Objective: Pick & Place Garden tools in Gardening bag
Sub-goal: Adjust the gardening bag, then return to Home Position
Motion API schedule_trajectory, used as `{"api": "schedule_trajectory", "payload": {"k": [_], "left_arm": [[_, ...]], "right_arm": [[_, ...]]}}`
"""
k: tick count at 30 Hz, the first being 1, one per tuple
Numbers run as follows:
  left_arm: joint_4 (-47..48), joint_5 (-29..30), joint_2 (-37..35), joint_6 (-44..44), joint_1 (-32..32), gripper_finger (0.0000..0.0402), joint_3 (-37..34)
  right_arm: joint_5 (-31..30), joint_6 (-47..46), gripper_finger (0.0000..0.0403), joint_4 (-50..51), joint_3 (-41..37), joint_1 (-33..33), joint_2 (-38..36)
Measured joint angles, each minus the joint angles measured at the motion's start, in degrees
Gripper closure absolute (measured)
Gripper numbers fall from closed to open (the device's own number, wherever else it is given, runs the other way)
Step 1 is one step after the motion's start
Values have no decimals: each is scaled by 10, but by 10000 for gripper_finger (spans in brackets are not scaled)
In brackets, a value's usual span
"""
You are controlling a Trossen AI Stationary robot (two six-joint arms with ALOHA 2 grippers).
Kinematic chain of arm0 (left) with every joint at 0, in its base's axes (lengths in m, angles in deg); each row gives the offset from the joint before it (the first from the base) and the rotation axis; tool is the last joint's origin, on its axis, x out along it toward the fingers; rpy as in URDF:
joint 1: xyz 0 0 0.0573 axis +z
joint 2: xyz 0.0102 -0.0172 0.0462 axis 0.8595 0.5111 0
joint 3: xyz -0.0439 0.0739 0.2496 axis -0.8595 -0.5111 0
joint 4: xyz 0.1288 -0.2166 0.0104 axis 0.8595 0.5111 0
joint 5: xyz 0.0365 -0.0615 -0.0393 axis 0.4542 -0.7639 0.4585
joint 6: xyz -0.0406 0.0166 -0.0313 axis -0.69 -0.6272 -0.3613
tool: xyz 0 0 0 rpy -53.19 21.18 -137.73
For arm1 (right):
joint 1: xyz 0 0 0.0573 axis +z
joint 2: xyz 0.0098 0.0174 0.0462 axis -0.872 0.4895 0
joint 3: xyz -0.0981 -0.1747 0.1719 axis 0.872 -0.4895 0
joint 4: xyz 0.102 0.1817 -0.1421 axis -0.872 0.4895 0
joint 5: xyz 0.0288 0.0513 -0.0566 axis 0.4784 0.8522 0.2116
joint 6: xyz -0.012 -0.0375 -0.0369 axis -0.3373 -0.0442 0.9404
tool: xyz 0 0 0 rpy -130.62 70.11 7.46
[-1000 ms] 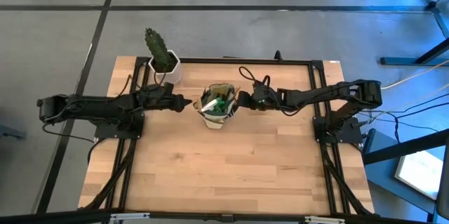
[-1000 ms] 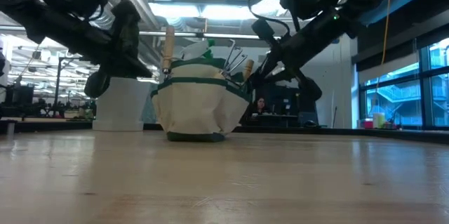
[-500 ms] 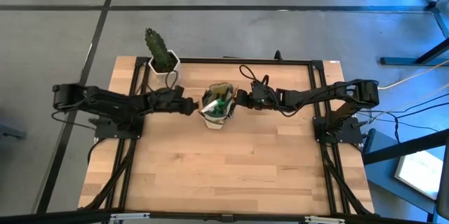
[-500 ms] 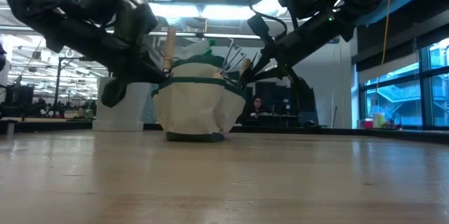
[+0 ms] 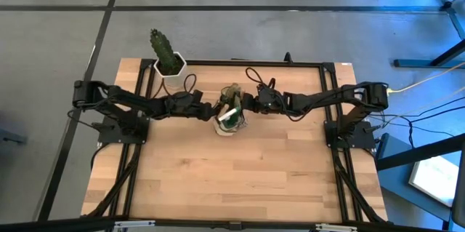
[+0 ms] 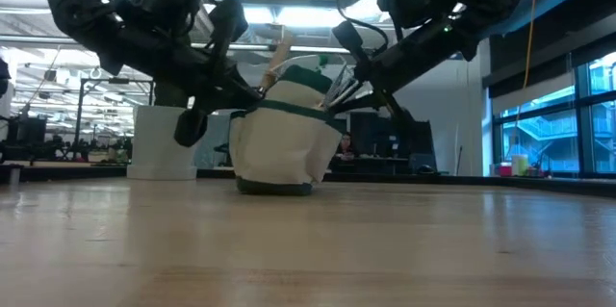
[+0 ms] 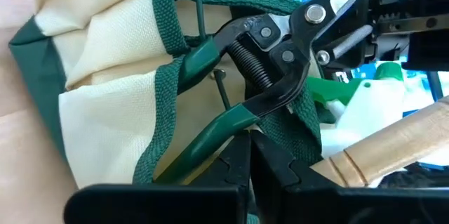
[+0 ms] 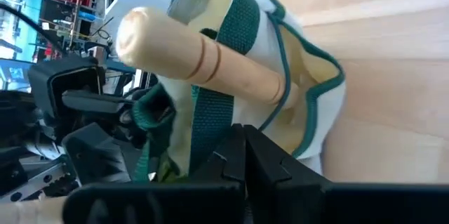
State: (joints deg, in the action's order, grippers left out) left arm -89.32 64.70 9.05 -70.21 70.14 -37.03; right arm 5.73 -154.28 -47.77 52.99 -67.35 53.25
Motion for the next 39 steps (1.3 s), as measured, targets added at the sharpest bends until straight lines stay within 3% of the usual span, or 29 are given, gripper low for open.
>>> {"api": "schedule_trajectory", "payload": {"k": [10,16,21,28,39], "left_arm": [[-2,2,-3,-1,0,400,3],[14,12,-49,30,7,400,3],[109,25,-119,56,24,400,3],[229,68,-237,99,33,400,3],[263,72,-332,129,38,400,3]], "right_arm": [[7,32,403,9,37,14,21],[11,37,403,6,38,16,17],[16,56,403,7,38,21,14],[15,170,403,5,38,28,-37],[20,317,403,1,38,64,-151]]}}
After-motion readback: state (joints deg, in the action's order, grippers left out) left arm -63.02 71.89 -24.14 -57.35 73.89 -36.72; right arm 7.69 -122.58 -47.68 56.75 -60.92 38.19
